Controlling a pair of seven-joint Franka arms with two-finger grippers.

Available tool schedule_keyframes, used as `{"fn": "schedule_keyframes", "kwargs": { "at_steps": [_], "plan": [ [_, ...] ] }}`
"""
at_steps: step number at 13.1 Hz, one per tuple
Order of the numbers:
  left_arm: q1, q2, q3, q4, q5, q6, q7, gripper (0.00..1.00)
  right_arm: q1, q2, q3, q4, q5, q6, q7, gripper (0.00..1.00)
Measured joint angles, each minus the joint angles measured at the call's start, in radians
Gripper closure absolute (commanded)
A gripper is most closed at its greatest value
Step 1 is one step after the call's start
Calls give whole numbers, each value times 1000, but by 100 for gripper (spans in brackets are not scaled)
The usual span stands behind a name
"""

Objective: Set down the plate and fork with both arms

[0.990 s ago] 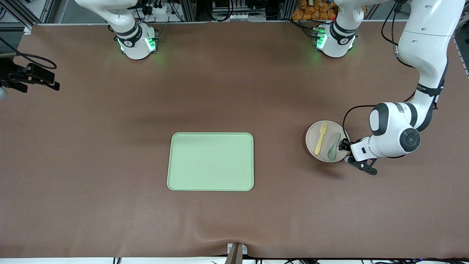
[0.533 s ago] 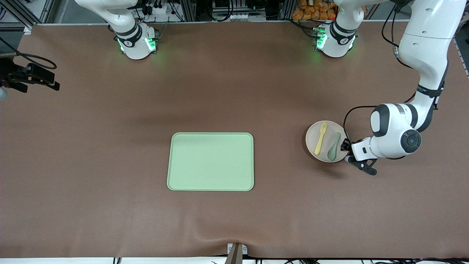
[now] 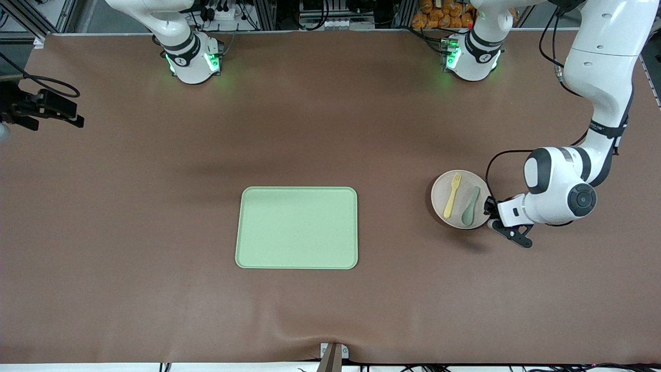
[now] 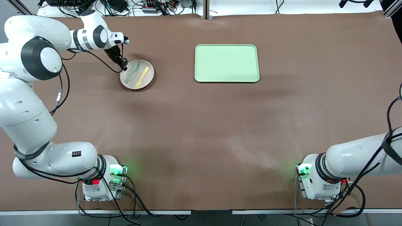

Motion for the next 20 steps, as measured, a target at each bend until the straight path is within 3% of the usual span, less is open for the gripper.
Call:
{"fn": "schedule_keyframes", "kwargs": {
  "at_steps": [10, 20],
  "plan": [
    [0, 3, -3, 14, 0, -2, 13, 100, 0, 0, -1, 0, 0, 0, 0, 0],
    [-11, 4, -71, 94, -121, -70, 7, 100, 0, 0, -1, 0, 0, 0, 0, 0]
  ]
}}
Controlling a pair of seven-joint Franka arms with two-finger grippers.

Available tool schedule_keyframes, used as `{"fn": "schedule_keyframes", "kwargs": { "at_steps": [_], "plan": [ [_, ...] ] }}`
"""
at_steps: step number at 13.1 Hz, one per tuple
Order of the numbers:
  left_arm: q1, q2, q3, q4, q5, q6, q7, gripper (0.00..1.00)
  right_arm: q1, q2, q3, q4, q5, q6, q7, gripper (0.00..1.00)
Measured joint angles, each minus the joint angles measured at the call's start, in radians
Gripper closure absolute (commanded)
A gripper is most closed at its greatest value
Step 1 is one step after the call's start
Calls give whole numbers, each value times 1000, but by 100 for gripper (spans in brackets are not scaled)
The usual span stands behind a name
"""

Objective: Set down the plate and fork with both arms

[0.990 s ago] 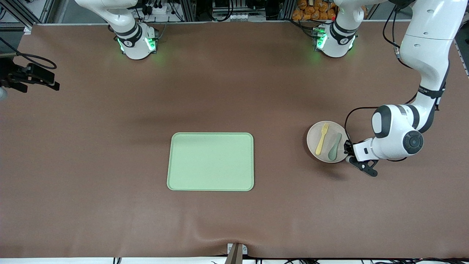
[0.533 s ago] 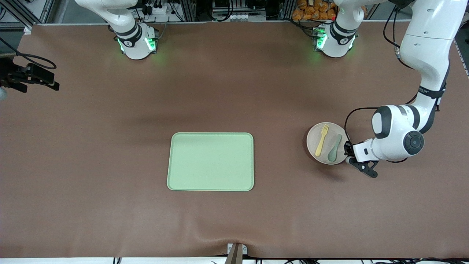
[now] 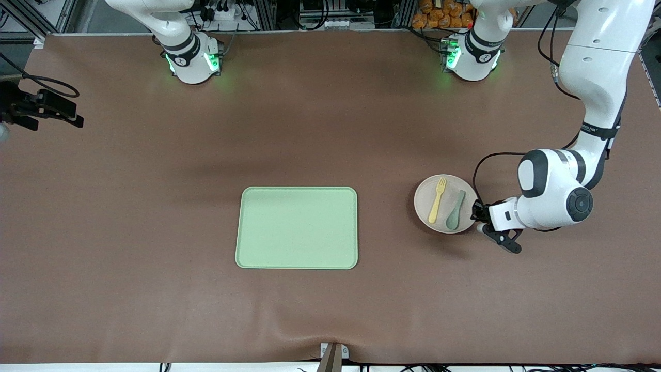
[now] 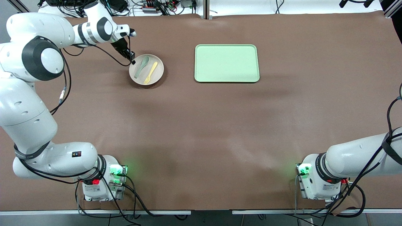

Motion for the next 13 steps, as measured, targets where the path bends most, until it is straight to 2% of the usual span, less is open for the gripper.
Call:
{"fn": "schedule_keyframes", "kwargs": {
  "at_steps": [3, 7, 13],
  "plan": [
    [-30, 3, -24, 51, -37, -12, -79, 100, 0, 0, 0, 0, 0, 0, 0, 0],
    [-143, 21, -29, 126, -74, -15, -294, 100, 0, 0, -1, 0, 0, 0, 0, 0],
    [-294, 124, -30, 286, -92, -16, -637, 100, 0, 1, -1, 0, 0, 0, 0, 0]
  ]
}}
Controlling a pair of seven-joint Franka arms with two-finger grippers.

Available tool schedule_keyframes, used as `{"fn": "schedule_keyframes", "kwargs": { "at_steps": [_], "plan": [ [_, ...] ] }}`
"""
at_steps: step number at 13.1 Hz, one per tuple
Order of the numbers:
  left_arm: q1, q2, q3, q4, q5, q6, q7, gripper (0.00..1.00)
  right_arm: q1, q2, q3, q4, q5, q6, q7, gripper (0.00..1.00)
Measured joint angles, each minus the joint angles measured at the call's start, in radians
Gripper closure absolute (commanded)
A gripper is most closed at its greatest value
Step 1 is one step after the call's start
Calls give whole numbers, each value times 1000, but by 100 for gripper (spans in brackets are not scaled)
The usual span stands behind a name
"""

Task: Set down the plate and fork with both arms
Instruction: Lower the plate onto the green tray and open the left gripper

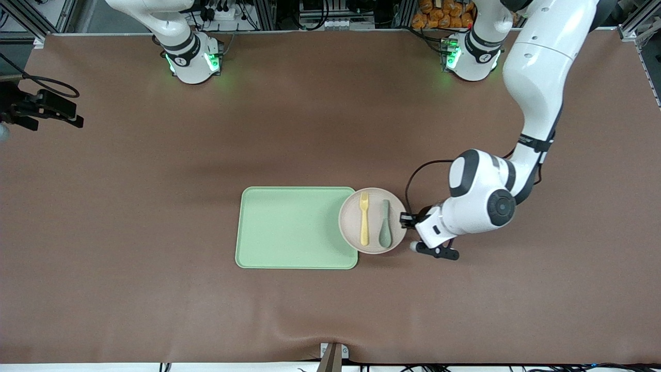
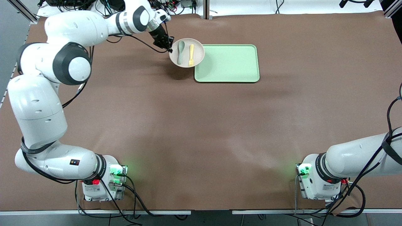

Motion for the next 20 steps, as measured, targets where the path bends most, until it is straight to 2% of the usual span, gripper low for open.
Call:
{"fn": "schedule_keyframes", "kwargs": {
  "at_steps": [8, 13, 20],
  "plan": [
    [-173, 165, 9, 222, 0, 10, -270, 100, -1, 5, -1, 0, 0, 0, 0, 0],
    [-227, 220, 19, 238, 0, 96, -311, 100, -1, 38, -1, -1, 0, 0, 0, 0],
    [-276, 258, 46, 240, 0, 139, -318, 100, -2, 125, -4, -5, -21, 7, 0, 0]
  ]
}}
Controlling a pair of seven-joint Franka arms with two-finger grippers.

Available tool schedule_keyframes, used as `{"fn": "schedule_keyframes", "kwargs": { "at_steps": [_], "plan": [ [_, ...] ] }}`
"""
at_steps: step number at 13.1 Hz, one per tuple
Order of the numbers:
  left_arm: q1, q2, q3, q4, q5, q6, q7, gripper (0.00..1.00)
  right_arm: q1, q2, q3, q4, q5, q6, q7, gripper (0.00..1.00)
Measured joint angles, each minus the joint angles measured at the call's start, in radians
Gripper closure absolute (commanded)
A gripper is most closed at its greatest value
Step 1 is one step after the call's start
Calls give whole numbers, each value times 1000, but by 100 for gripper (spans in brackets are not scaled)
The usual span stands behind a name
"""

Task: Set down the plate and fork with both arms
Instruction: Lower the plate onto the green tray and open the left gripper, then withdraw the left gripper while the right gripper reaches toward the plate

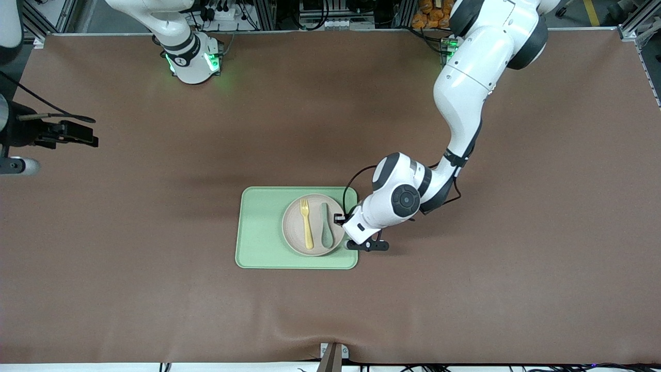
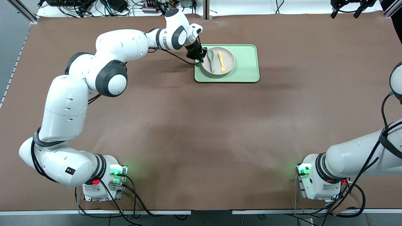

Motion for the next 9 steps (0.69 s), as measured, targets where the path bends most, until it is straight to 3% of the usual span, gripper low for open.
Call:
{"fn": "schedule_keyframes", "kwargs": {
  "at_steps": [1, 2, 3, 9],
  "plan": [
    [-3, 5, 1, 0, 0, 5, -1, 100, 0, 15, 0, 0, 0, 7, 0, 0],
    [-4, 7, 1, 0, 0, 8, -1, 59, 0, 25, 0, 0, 0, 10, 0, 0],
    [-4, 7, 1, 0, 0, 8, -1, 1, 1, 33, 1, 0, 0, 11, 0, 0],
    [-13, -5, 45, 29, 0, 3, -1, 0, 17, 86, 6, -1, 2, 43, 2, 0]
  ]
}}
